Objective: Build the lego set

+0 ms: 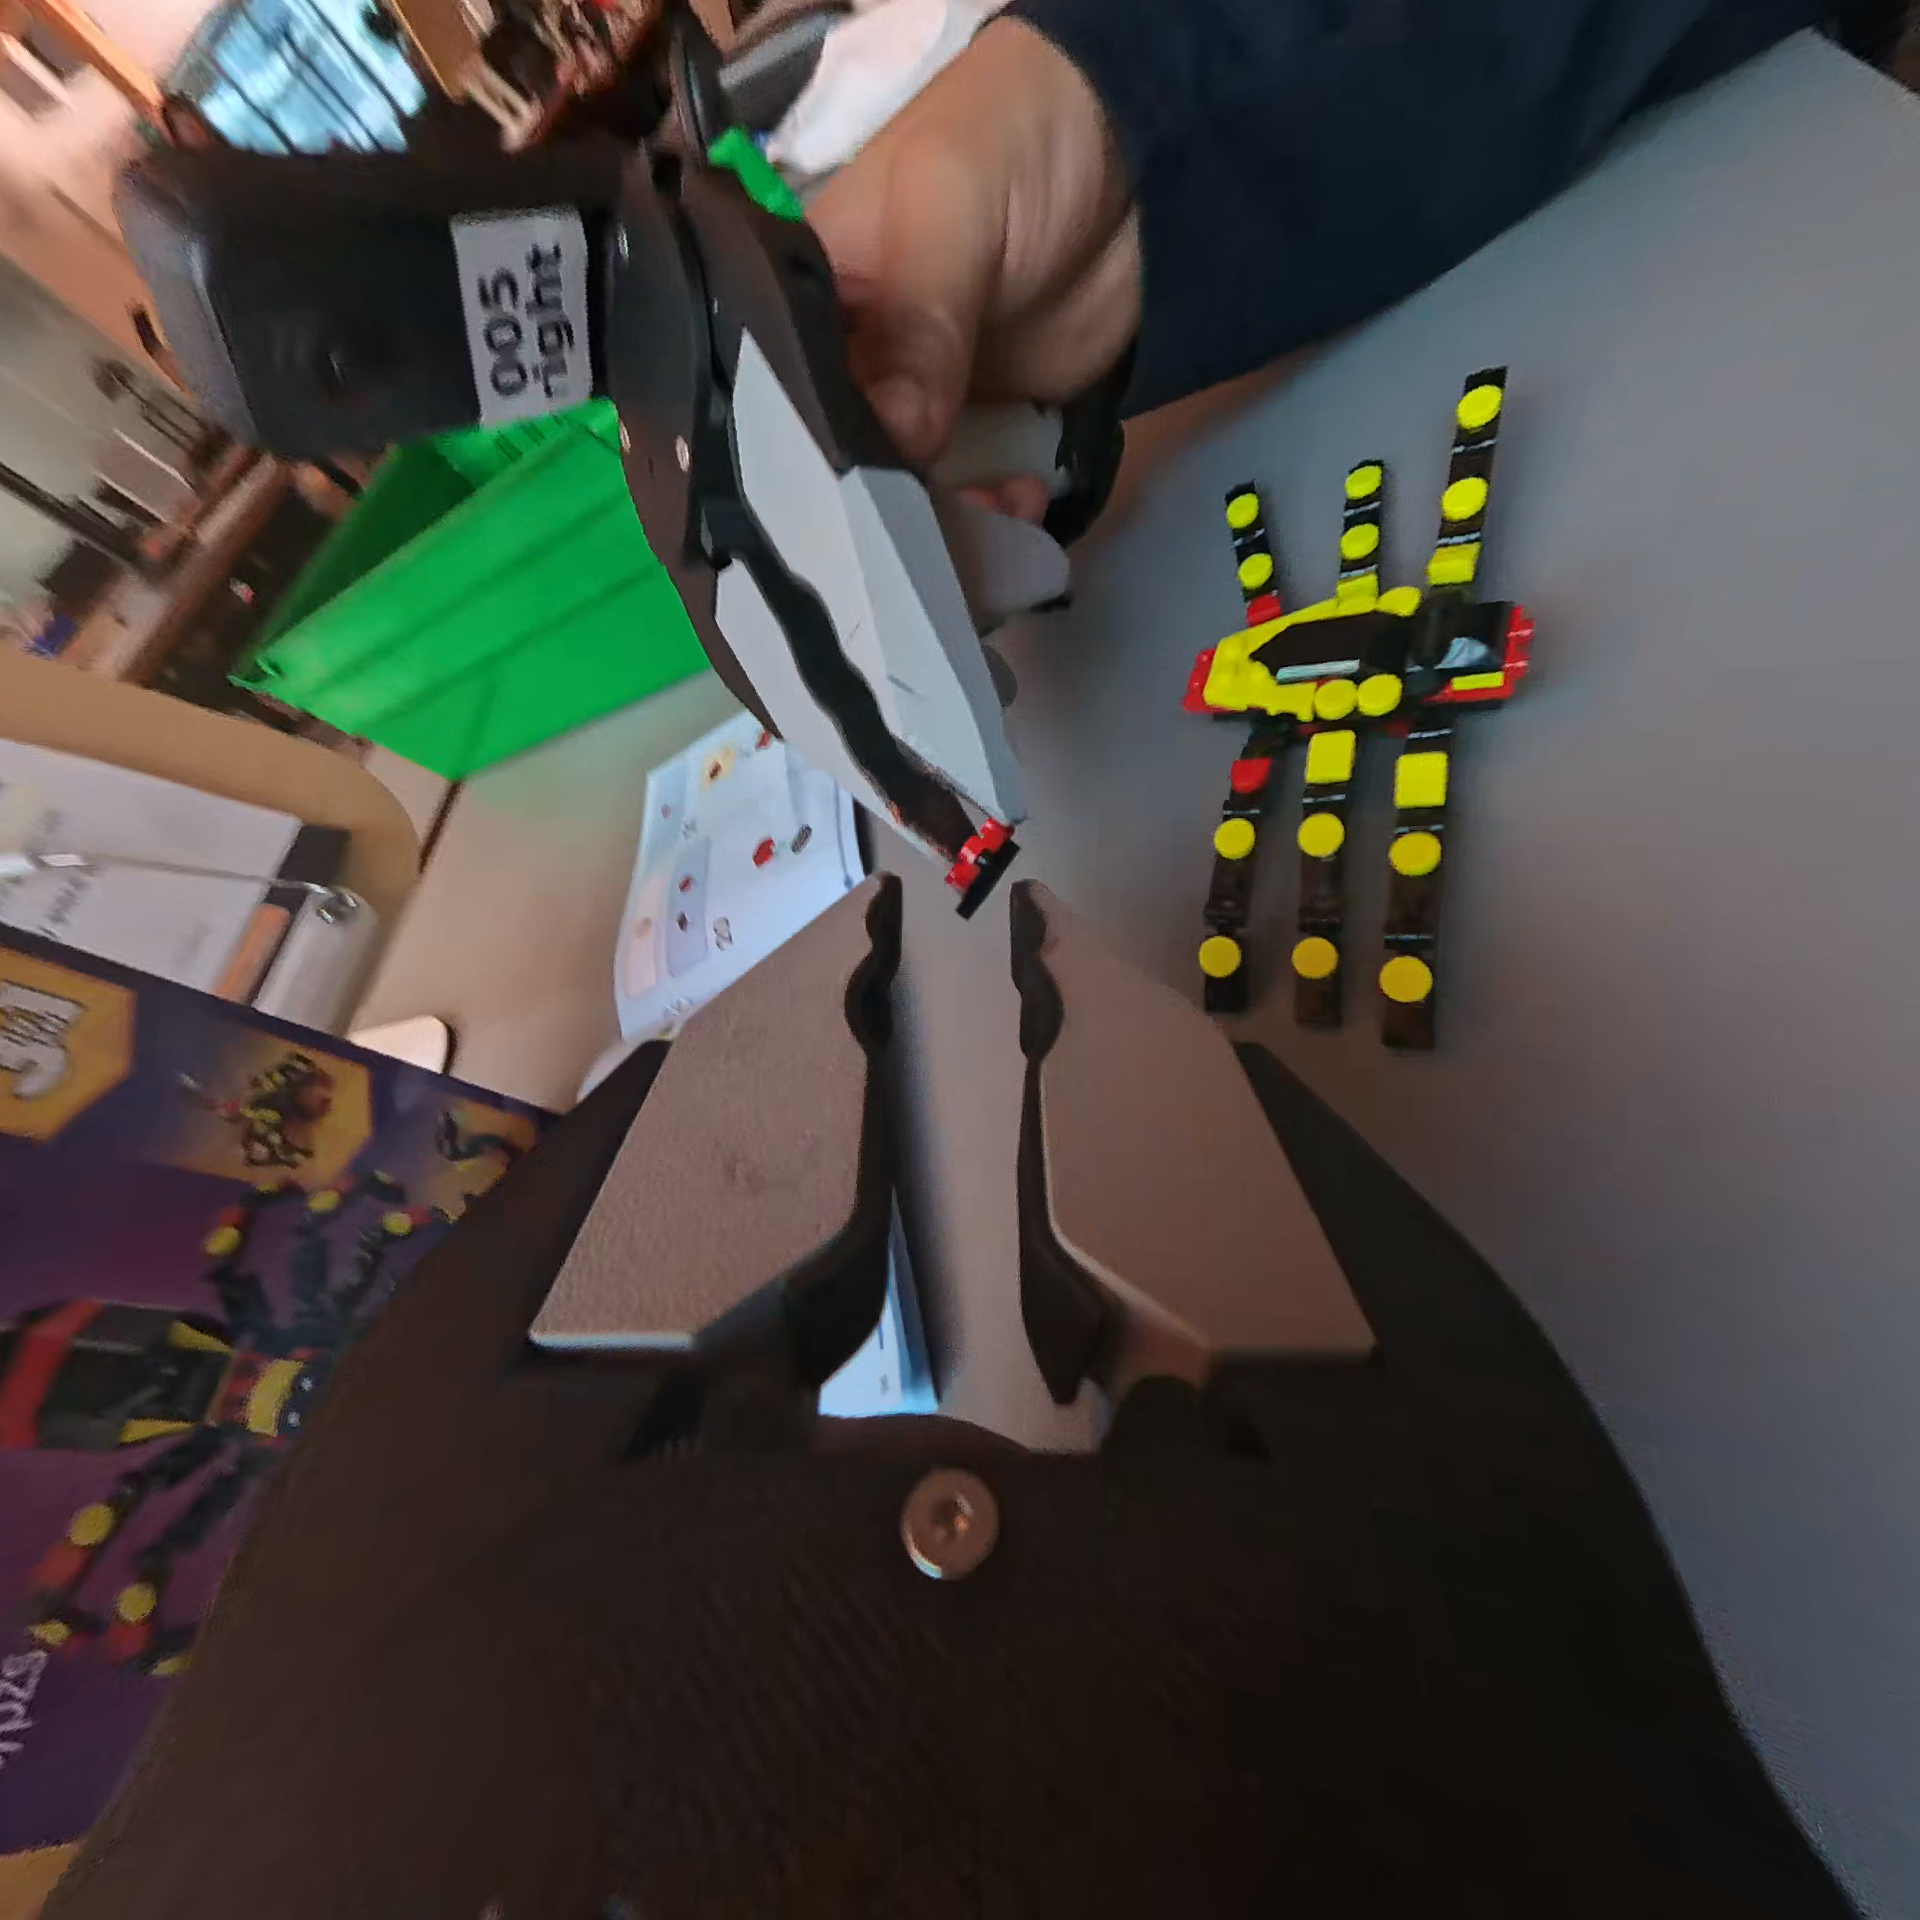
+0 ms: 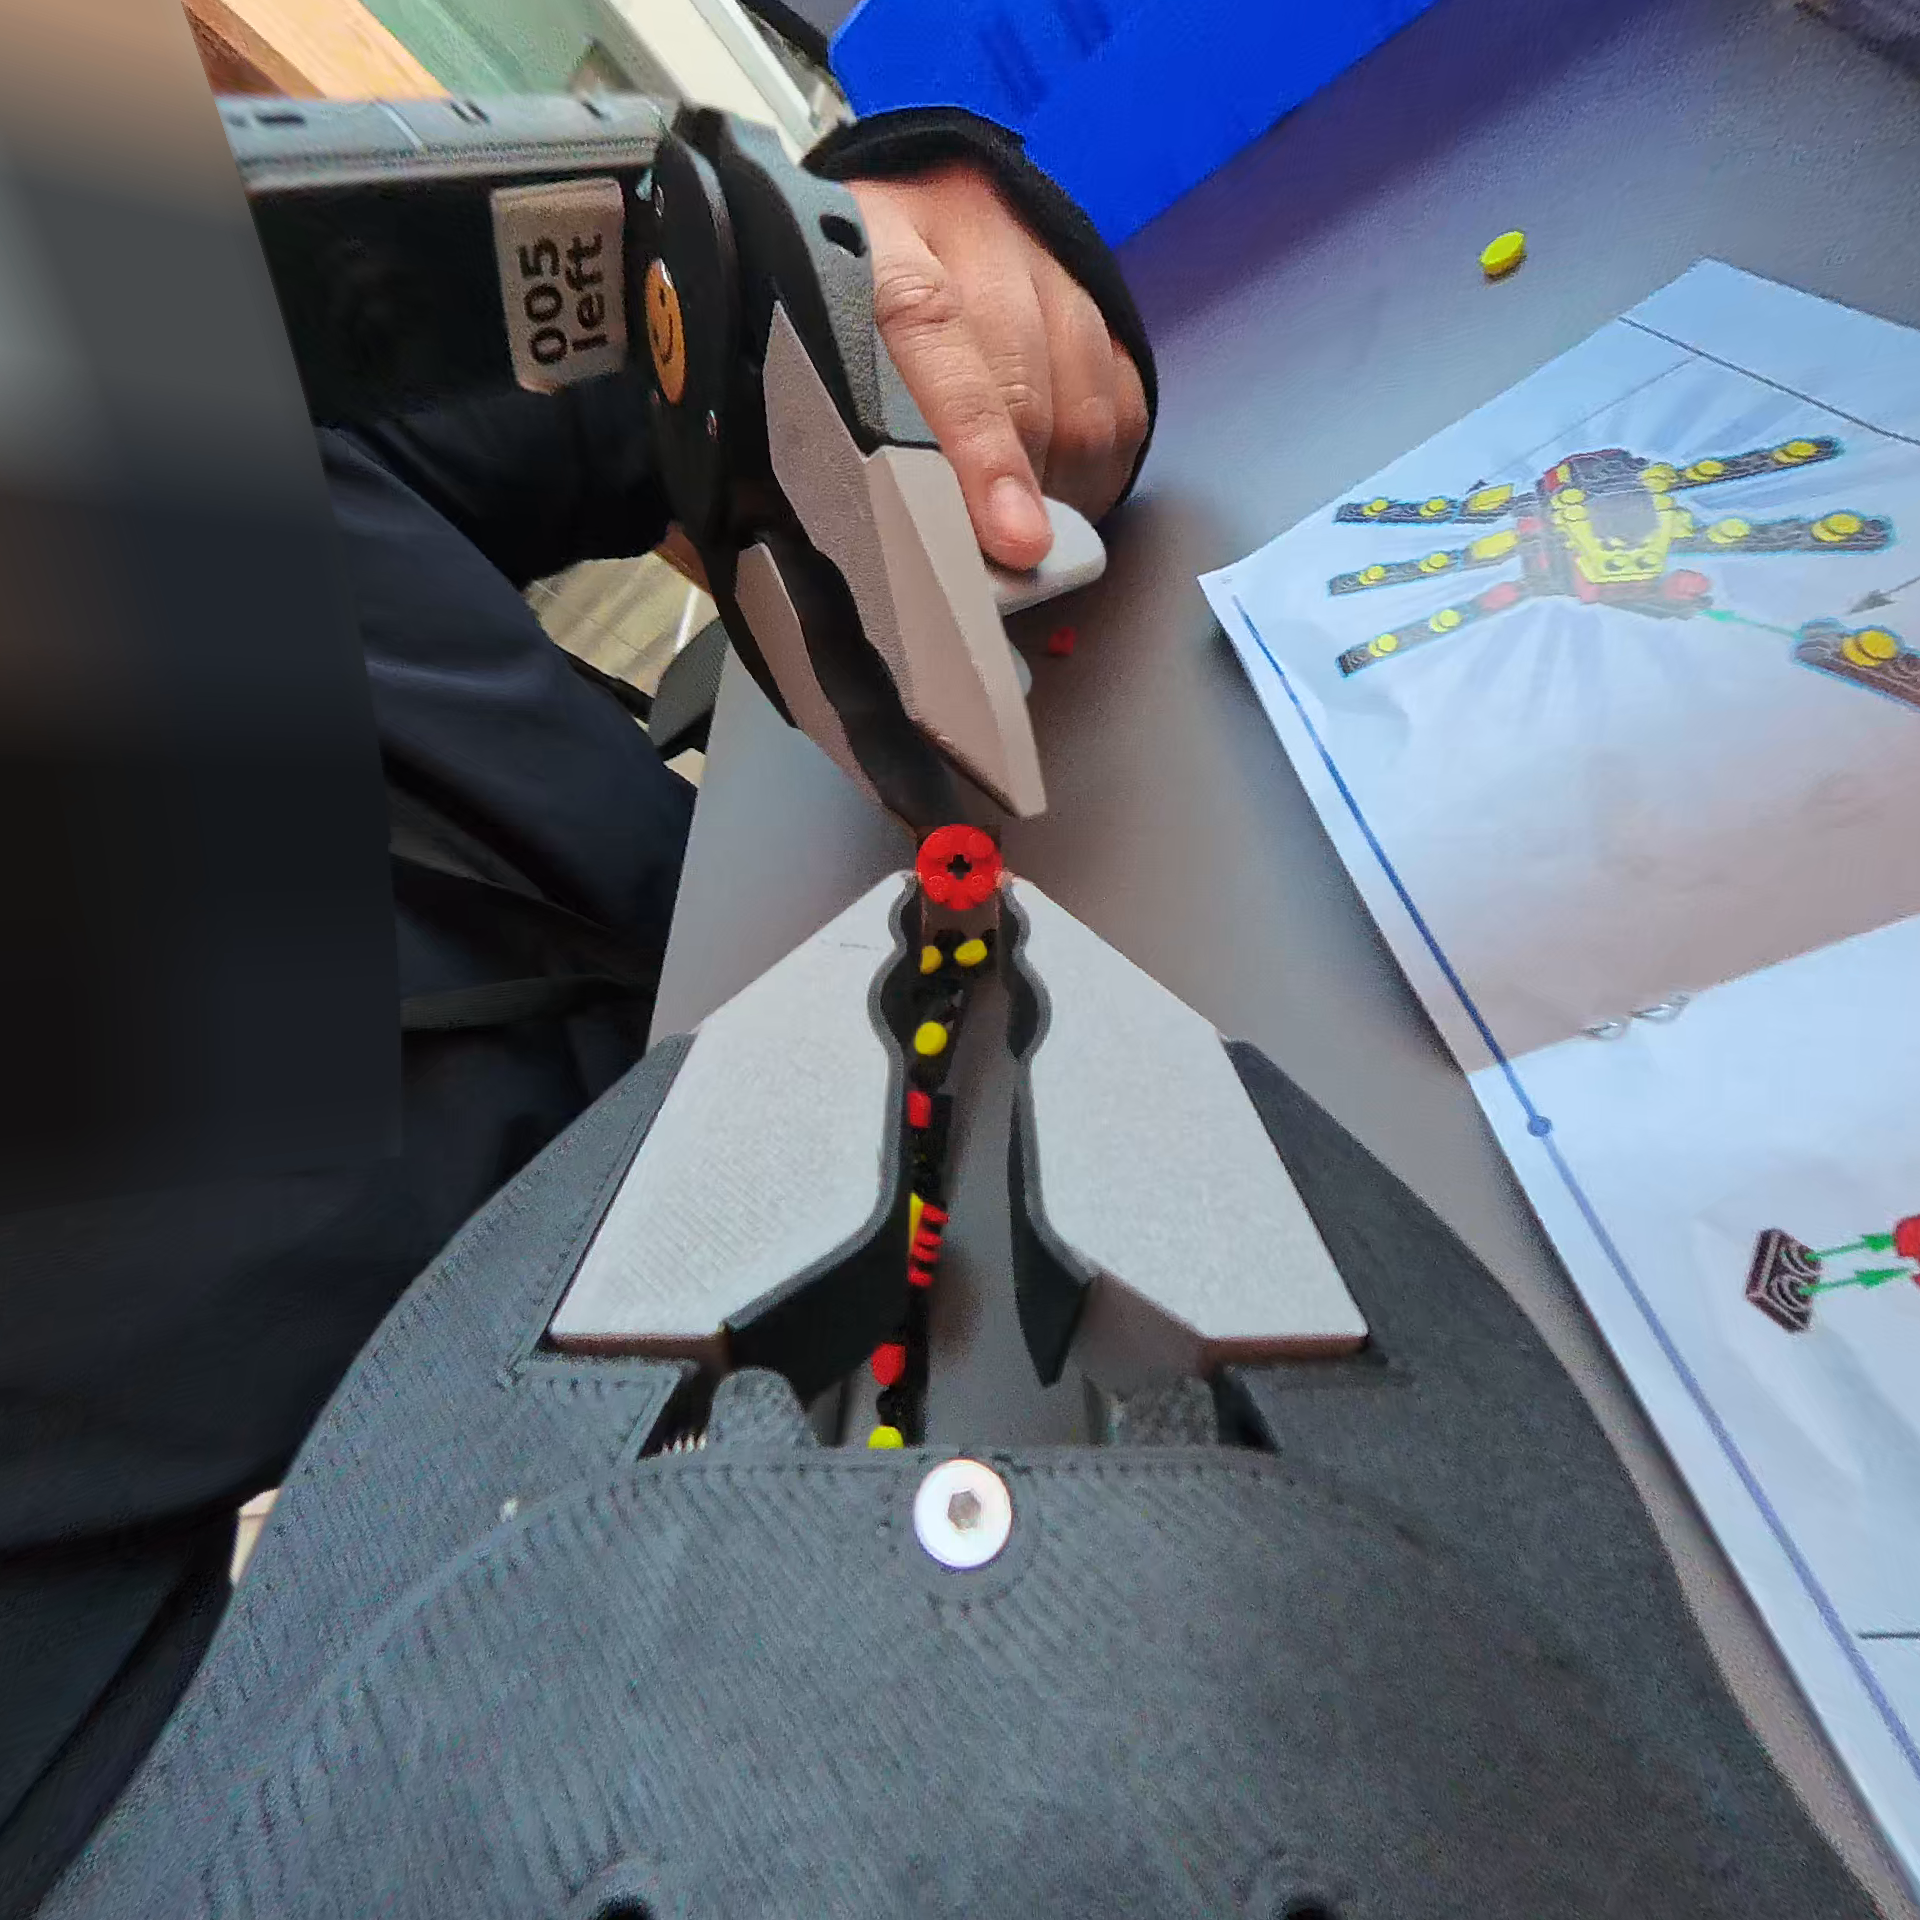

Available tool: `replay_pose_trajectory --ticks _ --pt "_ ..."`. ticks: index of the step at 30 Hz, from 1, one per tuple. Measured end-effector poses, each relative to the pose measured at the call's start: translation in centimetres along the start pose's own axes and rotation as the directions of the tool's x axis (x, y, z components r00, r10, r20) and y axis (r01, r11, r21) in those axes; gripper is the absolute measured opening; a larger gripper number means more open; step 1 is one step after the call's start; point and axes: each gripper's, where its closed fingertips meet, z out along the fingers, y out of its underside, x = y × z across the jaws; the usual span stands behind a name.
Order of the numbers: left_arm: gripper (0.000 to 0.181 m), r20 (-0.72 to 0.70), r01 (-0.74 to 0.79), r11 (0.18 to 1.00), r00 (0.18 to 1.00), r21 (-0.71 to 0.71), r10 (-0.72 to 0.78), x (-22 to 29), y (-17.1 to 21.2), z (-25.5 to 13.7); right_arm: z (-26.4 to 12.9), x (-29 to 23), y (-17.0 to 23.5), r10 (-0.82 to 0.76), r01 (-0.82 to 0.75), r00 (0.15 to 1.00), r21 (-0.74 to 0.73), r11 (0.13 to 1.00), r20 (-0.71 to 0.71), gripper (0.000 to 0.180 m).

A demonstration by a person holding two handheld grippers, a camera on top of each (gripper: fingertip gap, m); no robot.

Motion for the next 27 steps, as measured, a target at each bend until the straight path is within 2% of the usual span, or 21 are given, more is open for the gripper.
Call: replay_pose_trajectory --ticks 4,19,21,23,27 --pt "0.008 -0.011 -0.038 0.997 0.999 0.071 0.039 0.5 -1.2 -0.4 0.2 -0.3 0.2 0.007 -0.007 1.000 -0.011 1.000 0.020 0.010" --pt "0.007 0.036 -0.008 0.998 0.999 0.056 0.006 -0.3 -0.6 0.2 -0.4 0.5 0.0 0.002 -0.002 1.000 0.006 1.000 -0.013 0.010" --pt "0.010 0.032 -0.015 1.000 0.999 0.026 0.015 -0.1 -0.1 0.4 -0.7 1.1 0.2 -0.015 0.014 0.998 -0.015 1.000 -0.068 0.010" --pt "0.022 -0.002 0.002 1.000 1.000 -0.012 -0.002 0.2 0.4 0.5 -1.1 2.0 0.7 -0.072 0.060 0.982 -0.072 0.996 -0.172 0.010" --pt "0.024 -0.051 0.090 0.996 0.995 -0.023 -0.091 0.1 0.6 0.5 -1.2 3.3 1.6 -0.198 0.138 0.929 -0.204 0.969 -0.313 0.010"
